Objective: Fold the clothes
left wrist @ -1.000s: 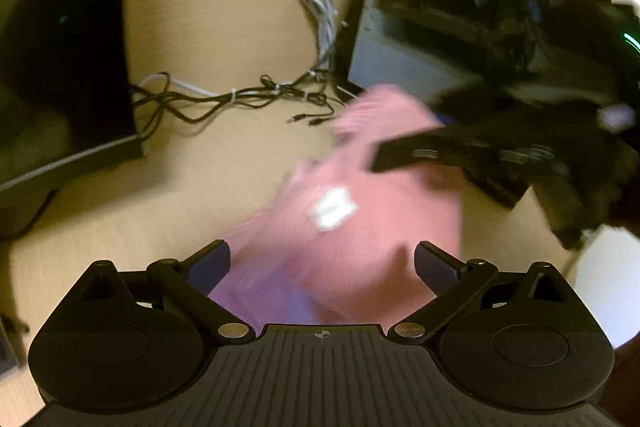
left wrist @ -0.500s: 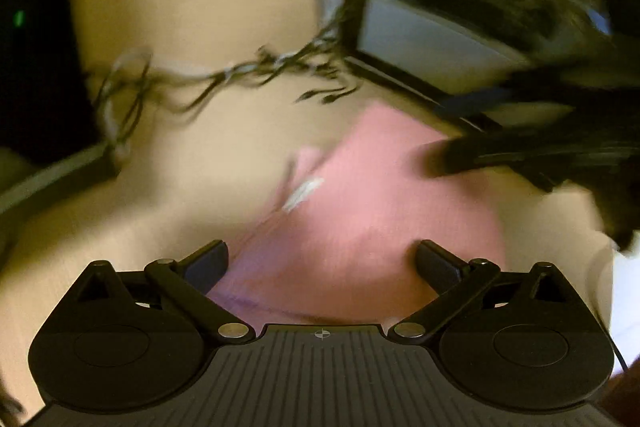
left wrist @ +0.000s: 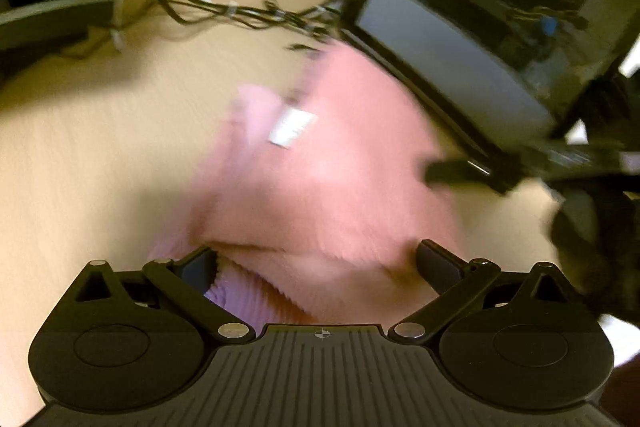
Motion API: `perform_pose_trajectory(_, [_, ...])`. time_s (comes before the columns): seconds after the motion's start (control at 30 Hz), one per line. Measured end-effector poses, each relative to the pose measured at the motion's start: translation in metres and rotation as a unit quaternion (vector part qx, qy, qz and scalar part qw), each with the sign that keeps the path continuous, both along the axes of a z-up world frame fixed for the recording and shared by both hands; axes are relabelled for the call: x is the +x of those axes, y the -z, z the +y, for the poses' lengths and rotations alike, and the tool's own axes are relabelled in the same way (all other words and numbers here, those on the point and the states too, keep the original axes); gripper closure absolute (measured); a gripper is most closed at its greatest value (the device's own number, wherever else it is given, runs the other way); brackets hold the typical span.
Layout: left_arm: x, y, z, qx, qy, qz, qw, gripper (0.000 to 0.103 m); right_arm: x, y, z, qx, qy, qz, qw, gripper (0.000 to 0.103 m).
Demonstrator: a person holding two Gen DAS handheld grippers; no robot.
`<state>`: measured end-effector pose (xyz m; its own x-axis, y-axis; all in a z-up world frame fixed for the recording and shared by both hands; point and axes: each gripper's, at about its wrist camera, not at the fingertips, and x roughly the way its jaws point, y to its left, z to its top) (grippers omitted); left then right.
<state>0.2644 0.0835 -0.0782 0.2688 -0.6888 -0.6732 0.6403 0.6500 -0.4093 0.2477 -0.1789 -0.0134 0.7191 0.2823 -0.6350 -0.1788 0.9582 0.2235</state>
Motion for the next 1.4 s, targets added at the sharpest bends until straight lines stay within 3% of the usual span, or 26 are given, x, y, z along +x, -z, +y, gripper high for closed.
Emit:
perform_pose_trajectory(0.03, [-0.012,0.0,-0.006,-0.017,0.006,0.013,0.9998,0.0,-0.002,-0.006,0.004,-0.026,-0.011,-0.019,0.999,0.025])
perform_pose_trajectory(0.1, [-0.036,0.001,-0.021,-0.051,0.032,0.04,0.9974,0.0,-0.008,-0.019,0.01,-0.067,-0.034,-0.06,0.995,0.017])
perform_pose_trajectory(0.17, [-0.061,-0.001,-0.038,-0.063,0.07,0.052,0.9942,0.0,-0.016,-0.029,0.014,-0.099,-0.051,-0.093,0.989,0.015])
perform_pose_trajectory(0.27, [-0.084,-0.018,-0.043,-0.053,0.104,0.017,0.9931,0.0,-0.043,-0.039,0.026,-0.137,-0.071,-0.136,0.979,0.011])
perform_pose_trajectory(0.33, [-0.078,-0.031,-0.026,-0.058,0.074,0.009,0.9955,0.0,-0.065,-0.039,0.036,-0.147,-0.086,-0.15,0.974,0.011])
perform_pose_trajectory(0.43, [-0.057,-0.042,0.011,-0.057,-0.035,0.001,0.9978,0.0,-0.088,-0.025,0.058,-0.166,-0.098,-0.157,0.969,0.011])
perform_pose_trajectory(0.5, [-0.042,-0.048,0.034,-0.053,-0.11,-0.002,0.9925,0.0,-0.094,-0.01,0.076,-0.192,-0.099,-0.159,0.963,0.011])
perform_pose_trajectory(0.57, [-0.025,-0.05,0.044,-0.043,-0.189,0.003,0.9811,0.001,-0.087,0.004,0.093,-0.206,-0.102,-0.16,0.96,0.011])
perform_pose_trajectory(0.63, [-0.015,-0.052,0.04,-0.042,-0.22,-0.008,0.9745,0.003,-0.079,0.018,0.103,-0.239,-0.098,-0.155,0.954,0.012])
perform_pose_trajectory(0.73, [-0.005,-0.055,0.016,-0.022,-0.215,-0.035,0.9756,0.004,-0.074,0.025,0.102,-0.275,-0.088,-0.147,0.946,0.017])
perform_pose_trajectory(0.87, [0.009,-0.046,-0.022,0.045,-0.174,-0.087,0.9799,0.004,-0.085,0.02,0.083,-0.3,-0.075,-0.148,0.939,0.022])
perform_pose_trajectory(0.93, [0.022,-0.042,-0.021,0.039,-0.197,-0.083,0.9762,0.004,-0.089,0.02,0.077,-0.314,-0.066,-0.148,0.935,0.025])
perform_pose_trajectory(1.03, [0.032,-0.038,0.003,-0.001,-0.25,-0.04,0.9674,0.005,-0.092,0.021,0.076,-0.329,-0.068,-0.157,0.929,0.027])
perform_pose_trajectory(1.13, [0.025,-0.04,0.022,-0.013,-0.257,-0.029,0.9659,0.005,-0.088,0.027,0.085,-0.334,-0.089,-0.167,0.923,0.027])
perform_pose_trajectory(1.23, [0.012,-0.042,0.032,-0.049,-0.252,0.008,0.9665,0.005,-0.076,0.036,0.088,-0.334,-0.092,-0.165,0.923,0.027])
perform_pose_trajectory(1.27, [0.006,-0.041,0.033,-0.057,-0.25,0.02,0.9664,0.005,-0.071,0.038,0.085,-0.334,-0.087,-0.165,0.924,0.028])
perform_pose_trajectory(1.33, [-0.001,-0.037,0.027,-0.068,-0.242,0.04,0.9671,0.006,-0.063,0.036,0.074,-0.32,-0.072,-0.155,0.932,0.052])
perform_pose_trajectory(1.4, [-0.011,-0.031,0.015,-0.072,-0.229,0.061,0.9688,0.019,-0.056,0.032,0.063,-0.298,-0.063,-0.138,0.943,0.07])
